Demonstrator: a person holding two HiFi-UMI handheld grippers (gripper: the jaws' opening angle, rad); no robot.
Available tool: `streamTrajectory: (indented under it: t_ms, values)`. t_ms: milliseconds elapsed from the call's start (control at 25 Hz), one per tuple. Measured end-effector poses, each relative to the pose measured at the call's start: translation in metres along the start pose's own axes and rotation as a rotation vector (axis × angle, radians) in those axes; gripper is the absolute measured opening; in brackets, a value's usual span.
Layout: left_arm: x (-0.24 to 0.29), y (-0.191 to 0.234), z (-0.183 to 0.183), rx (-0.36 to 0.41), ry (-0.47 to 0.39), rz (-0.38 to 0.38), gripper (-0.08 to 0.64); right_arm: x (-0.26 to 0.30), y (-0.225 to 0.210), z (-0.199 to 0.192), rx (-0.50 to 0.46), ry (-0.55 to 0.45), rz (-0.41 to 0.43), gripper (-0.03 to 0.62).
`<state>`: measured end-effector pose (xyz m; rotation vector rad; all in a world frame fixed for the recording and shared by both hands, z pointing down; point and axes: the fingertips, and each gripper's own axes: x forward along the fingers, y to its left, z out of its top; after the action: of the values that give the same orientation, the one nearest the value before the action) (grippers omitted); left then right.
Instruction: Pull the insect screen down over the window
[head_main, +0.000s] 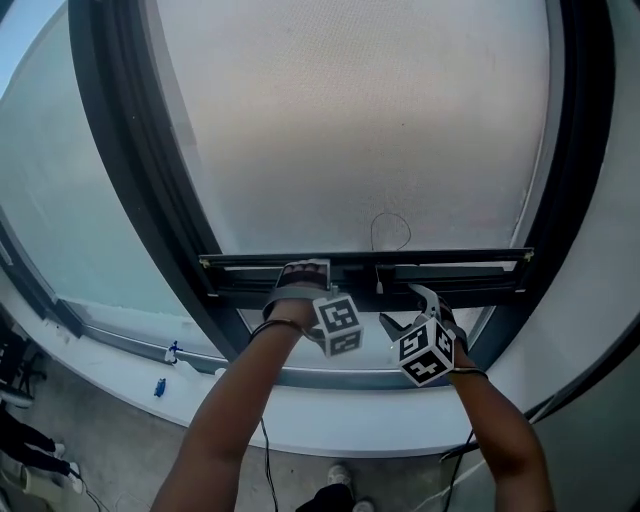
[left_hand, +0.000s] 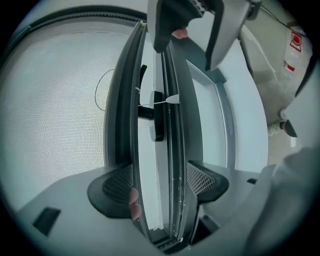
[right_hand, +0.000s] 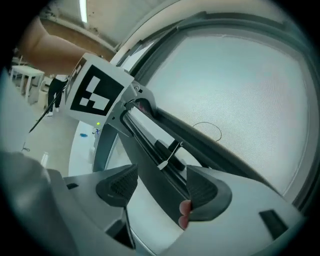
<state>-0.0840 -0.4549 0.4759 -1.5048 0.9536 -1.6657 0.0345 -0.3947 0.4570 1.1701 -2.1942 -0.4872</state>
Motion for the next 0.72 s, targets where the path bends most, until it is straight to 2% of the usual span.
streamTrajectory:
  t_ms: [200,360,440,720]
  values:
    - [-0.001,0.001,0.002,-0.021,-0.037,0.013,0.336,0.023,0.000,-0.006,0.218,-0.009,0.011,0.233]
    - [0.000,0.001,0.004,-0.027,-0.046,0.014,0.336,0.042,-0.002,-0.008,0.354,0.005,0.008,0.210]
    - [0.000,0.001,0.003,-0.022,-0.048,0.016,0.336,0.050,-0.003,-0.008,0.394,0.011,0.001,0.173]
    - [0.001,0.003,0.003,-0.029,-0.048,0.022,0.336,0.061,-0.009,-0.004,0.470,0.022,-0.016,0.124]
